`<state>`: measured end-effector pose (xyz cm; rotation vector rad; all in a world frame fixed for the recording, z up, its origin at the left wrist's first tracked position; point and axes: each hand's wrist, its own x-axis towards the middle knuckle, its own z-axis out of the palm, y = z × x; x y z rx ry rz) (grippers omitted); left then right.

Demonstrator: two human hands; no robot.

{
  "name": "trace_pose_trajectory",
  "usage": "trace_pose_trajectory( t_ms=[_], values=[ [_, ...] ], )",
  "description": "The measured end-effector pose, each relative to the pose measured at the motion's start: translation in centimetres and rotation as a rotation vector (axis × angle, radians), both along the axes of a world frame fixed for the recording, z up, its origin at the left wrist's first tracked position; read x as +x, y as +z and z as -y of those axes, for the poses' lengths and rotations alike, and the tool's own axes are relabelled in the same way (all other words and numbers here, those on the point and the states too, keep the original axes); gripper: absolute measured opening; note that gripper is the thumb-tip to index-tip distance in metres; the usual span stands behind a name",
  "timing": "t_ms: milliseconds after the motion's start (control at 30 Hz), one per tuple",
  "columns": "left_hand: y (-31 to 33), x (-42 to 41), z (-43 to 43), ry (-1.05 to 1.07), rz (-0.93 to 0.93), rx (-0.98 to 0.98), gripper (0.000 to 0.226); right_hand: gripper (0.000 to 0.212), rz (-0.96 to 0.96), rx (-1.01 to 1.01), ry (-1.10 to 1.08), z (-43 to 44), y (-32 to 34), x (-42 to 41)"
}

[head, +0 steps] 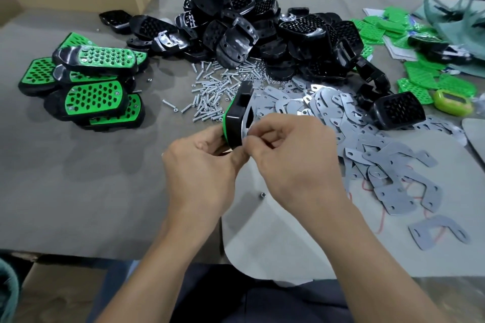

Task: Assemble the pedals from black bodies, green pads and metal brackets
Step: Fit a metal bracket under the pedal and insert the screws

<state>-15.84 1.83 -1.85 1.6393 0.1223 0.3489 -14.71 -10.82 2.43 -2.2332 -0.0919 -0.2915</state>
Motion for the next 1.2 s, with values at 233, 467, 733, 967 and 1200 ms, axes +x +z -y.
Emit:
trace_pose_trajectory(
  t_ms=[233, 467, 733, 967, 1200],
  values=[
    [-0.1, -0.3, -0.2, 0.076, 0.046, 0.218, 0.033, 0.021, -0.024, 0.088, 0.054, -0.5, -0.2, -0.1],
    [0.2, -0.2, 0.0, 0.1, 0.086, 0.285, 0.046, 0.02, -0.178, 0.28, 0.061, -0.5, -0.5, 0.7],
    [0.0, -0.7, -0.3, 0.268, 0.008, 0.172, 0.042, 0.018, -0.35, 0.547, 0.093, -0.3, -1.4, 0.9],
    [1.4, -0.7, 0.6, 0.163, 0.073, 0.263, 0.045, 0.009, -0.216, 0.502, 0.019, 0.8, -1.5, 0.2],
    [1.9, -0.2, 0.7, 0.135, 0.094, 0.295, 0.049, 0.022, -0.168, 0.38, 0.015, 0.5, -1.4, 0.5]
  ],
)
